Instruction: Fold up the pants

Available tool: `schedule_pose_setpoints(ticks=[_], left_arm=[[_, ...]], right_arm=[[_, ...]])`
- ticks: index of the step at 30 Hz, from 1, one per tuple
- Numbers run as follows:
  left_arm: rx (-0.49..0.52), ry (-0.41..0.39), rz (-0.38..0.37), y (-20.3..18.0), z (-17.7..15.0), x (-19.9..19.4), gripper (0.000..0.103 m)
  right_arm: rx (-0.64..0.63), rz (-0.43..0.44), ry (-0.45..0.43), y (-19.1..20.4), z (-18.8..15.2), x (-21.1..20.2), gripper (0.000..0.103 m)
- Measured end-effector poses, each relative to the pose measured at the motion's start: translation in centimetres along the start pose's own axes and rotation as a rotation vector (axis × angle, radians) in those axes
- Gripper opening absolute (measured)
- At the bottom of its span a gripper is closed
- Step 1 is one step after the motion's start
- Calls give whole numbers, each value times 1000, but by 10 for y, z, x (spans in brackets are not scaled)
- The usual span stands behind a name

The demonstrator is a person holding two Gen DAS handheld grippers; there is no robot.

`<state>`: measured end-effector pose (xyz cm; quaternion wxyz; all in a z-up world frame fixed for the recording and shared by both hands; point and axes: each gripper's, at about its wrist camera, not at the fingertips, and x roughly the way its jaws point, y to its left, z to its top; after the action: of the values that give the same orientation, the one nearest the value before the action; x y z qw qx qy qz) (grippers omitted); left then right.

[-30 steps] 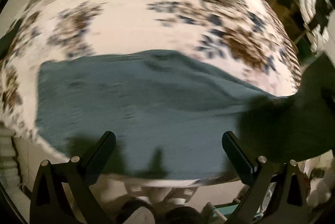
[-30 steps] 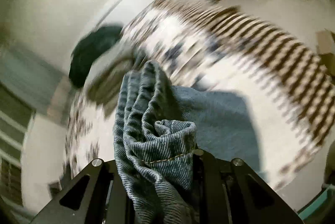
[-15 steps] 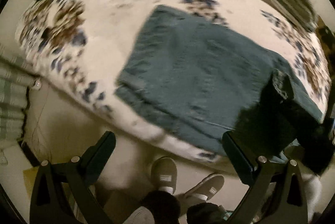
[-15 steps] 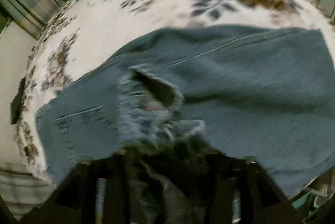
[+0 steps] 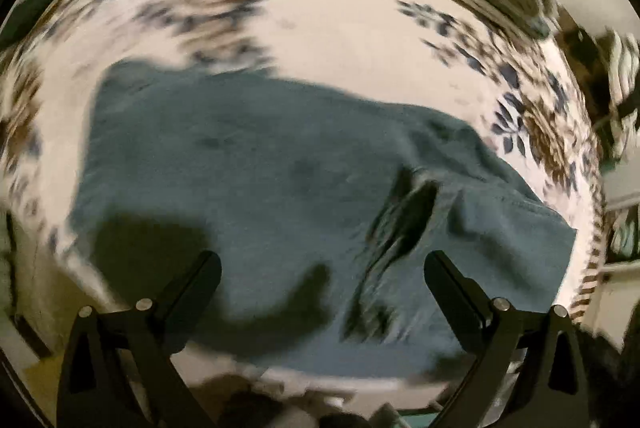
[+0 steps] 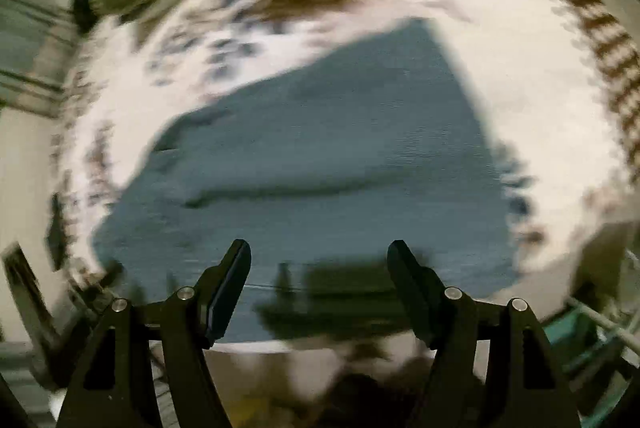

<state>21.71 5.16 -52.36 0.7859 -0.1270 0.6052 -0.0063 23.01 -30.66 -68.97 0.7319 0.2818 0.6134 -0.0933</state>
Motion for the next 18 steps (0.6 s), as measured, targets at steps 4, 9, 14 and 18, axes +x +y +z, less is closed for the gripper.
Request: schedule_pose_setpoints(ticks=[4, 9, 14, 18], left_arm=[[68, 53, 31, -35, 19, 53, 82], [95, 39, 39, -39, 20, 60, 77], [45, 71, 57, -25, 0, 29, 77], [123, 150, 176, -25, -33, 38, 77]], right_arm=[[31, -46, 18, -38, 13, 7, 73], [50, -69, 19, -50, 18, 15, 73], [-67, -32, 82, 2, 23, 33, 73], [-195, -120, 201, 37, 14, 71, 69]])
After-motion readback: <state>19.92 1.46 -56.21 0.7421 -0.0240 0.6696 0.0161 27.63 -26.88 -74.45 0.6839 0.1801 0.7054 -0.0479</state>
